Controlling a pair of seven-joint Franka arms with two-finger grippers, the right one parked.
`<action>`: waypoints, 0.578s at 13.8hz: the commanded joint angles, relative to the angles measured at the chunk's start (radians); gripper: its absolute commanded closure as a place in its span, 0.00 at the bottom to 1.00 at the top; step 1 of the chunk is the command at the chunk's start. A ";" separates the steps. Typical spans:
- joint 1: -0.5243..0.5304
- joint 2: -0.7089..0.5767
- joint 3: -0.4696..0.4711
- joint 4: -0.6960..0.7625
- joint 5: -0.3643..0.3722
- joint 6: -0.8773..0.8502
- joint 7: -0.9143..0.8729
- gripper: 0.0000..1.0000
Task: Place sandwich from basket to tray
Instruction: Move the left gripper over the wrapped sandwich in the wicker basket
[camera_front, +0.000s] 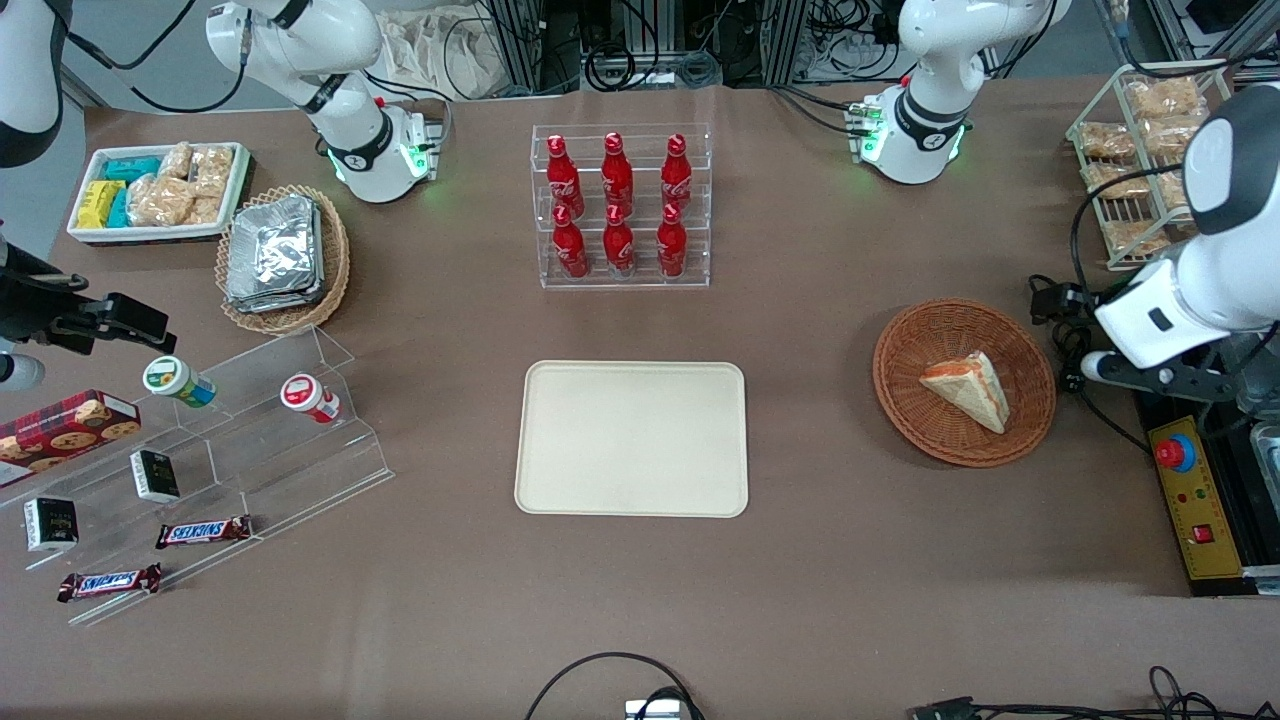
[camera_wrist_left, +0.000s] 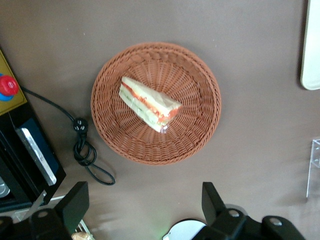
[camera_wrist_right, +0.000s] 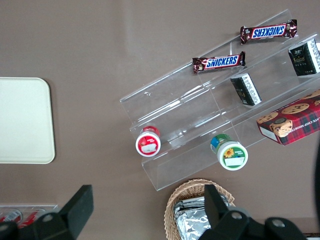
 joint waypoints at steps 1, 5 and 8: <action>-0.003 0.037 -0.004 0.064 -0.006 -0.040 -0.068 0.00; -0.003 0.089 -0.004 0.127 0.001 -0.068 -0.174 0.00; 0.005 0.065 -0.001 0.012 -0.019 0.001 -0.509 0.00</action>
